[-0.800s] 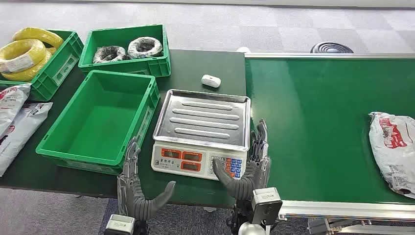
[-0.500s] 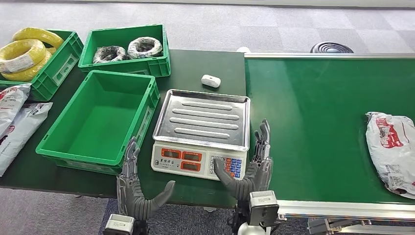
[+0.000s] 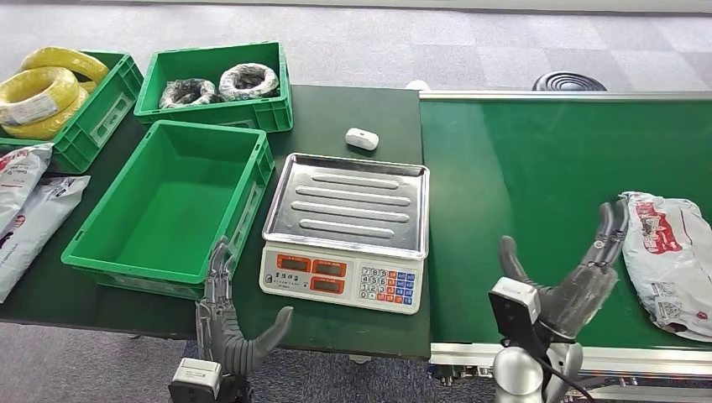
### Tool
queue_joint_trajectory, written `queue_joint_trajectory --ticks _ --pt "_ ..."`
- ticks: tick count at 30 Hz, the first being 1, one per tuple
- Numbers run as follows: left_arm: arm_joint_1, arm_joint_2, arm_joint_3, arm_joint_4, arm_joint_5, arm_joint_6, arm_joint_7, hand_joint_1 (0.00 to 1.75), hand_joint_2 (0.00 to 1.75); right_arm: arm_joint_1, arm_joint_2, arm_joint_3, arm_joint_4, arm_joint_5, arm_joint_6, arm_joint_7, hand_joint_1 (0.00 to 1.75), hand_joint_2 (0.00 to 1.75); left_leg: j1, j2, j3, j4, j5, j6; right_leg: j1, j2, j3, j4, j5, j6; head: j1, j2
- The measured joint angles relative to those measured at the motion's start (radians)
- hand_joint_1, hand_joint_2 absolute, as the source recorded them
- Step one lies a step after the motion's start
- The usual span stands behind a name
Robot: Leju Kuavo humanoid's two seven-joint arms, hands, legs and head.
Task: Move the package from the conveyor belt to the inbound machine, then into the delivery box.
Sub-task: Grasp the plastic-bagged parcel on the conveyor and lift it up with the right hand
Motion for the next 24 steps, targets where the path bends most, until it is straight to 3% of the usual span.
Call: queue_joint_trajectory --ticks 4,6,8,10,13,18,24 --pt "0.003 0.0 0.016 0.008 0.009 -0.007 0.0 0.0 1.75 -0.056 -0.002 -0.201 0.006 0.23 0.0 0.169 0.0 1.75 0.0 0.0 0.0 0.0 0.0 0.0 0.0 0.0 0.0 0.0 0.0 0.0 0.0 0.0" --pt "0.006 0.0 0.023 0.012 0.014 -0.012 0.0 0.0 1.75 -0.087 -0.025 -0.279 0.058 0.311 0.003 0.325 0.0 1.75 0.0 0.0 0.0 0.0 0.0 0.0 0.0 0.0 0.001 0.0 0.0 0.0 0.0 0.0" --pt "0.009 0.0 0.031 0.014 0.019 -0.018 0.0 0.0 1.75 -0.108 -0.071 -0.322 0.144 0.319 0.015 0.486 0.0 1.75 0.0 -0.001 0.0 0.0 0.0 0.0 0.0 0.0 0.001 0.0 0.0 0.0 0.0 0.0" --pt "0.01 0.0 0.041 0.015 0.022 -0.025 0.0 0.0 1.75 -0.114 -0.117 -0.332 0.22 0.283 0.027 0.568 0.0 1.75 0.0 -0.001 0.0 0.0 0.0 0.0 0.0 0.0 0.001 0.0 0.0 0.0 0.0 0.0" --pt "0.008 -0.003 0.058 0.021 0.023 -0.035 0.0 0.0 1.75 -0.116 -0.156 -0.329 0.29 0.251 0.038 0.611 0.0 1.75 -0.001 0.0 0.0 0.0 0.0 0.0 0.0 0.0 0.0 0.0 0.0 0.0 0.0 0.0" --pt "0.001 -0.016 0.092 0.029 0.022 -0.046 0.0 0.0 1.75 -0.108 -0.174 -0.297 0.346 0.213 0.065 0.653 0.0 1.75 0.0 0.0 0.0 0.0 0.0 0.0 0.0 0.0 0.0 0.0 0.0 0.0 0.0 0.0" --pt "0.002 -0.027 0.125 0.031 0.018 -0.05 0.0 0.0 1.75 -0.09 -0.165 -0.185 0.383 0.168 0.228 0.641 0.0 1.75 0.001 0.0 0.0 0.0 0.0 0.0 0.001 0.0 0.0 0.0 0.0 0.0 0.0 0.0"
